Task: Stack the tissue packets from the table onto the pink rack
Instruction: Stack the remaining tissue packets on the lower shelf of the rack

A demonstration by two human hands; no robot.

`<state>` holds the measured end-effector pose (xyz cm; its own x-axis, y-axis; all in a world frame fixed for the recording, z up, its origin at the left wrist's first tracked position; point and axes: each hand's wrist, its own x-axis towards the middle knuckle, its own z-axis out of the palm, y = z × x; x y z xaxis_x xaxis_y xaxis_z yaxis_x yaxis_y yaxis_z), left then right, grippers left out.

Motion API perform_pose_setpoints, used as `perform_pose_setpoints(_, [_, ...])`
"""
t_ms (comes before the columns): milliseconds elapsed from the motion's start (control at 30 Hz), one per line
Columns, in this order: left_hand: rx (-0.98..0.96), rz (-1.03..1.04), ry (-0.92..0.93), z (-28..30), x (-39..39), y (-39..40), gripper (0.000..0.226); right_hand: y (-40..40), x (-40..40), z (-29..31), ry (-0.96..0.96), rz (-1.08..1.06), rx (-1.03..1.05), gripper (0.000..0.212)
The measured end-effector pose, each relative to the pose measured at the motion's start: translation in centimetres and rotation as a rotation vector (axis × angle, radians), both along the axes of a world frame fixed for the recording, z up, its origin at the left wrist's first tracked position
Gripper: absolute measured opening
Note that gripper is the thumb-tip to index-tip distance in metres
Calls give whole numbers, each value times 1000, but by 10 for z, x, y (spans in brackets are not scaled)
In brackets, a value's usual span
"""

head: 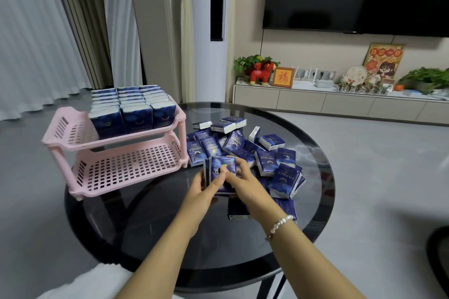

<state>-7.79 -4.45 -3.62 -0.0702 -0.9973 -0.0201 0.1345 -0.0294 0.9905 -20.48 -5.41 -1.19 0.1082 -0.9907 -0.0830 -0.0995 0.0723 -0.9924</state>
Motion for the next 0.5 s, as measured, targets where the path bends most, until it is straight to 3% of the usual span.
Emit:
perform_pose_setpoints(67, [36,3,-1,1,6,-2,57,-3,-6,5,-122,77,64,40])
perform_pose_setpoints(167, [123,-20,149,5,8,-4,26,-6,-17,17,-303,183,164,31])
perform_pose_setpoints(233, [175,4,235,6,10,-6,14,-8,-27,20,-240,181,189,31])
perform_pose_setpoints(300, [204,38,254,5,13,-8,10,-11,-37,23,-5,139,142,29])
perform_pose_setpoints(367, [216,64,249,4,14,-8,9,-12,-45,24,350,132,41,24])
perform_pose_setpoints(500, [205,129,235,1,16,-8,13,-14,-52,21,1004,314,-109,32])
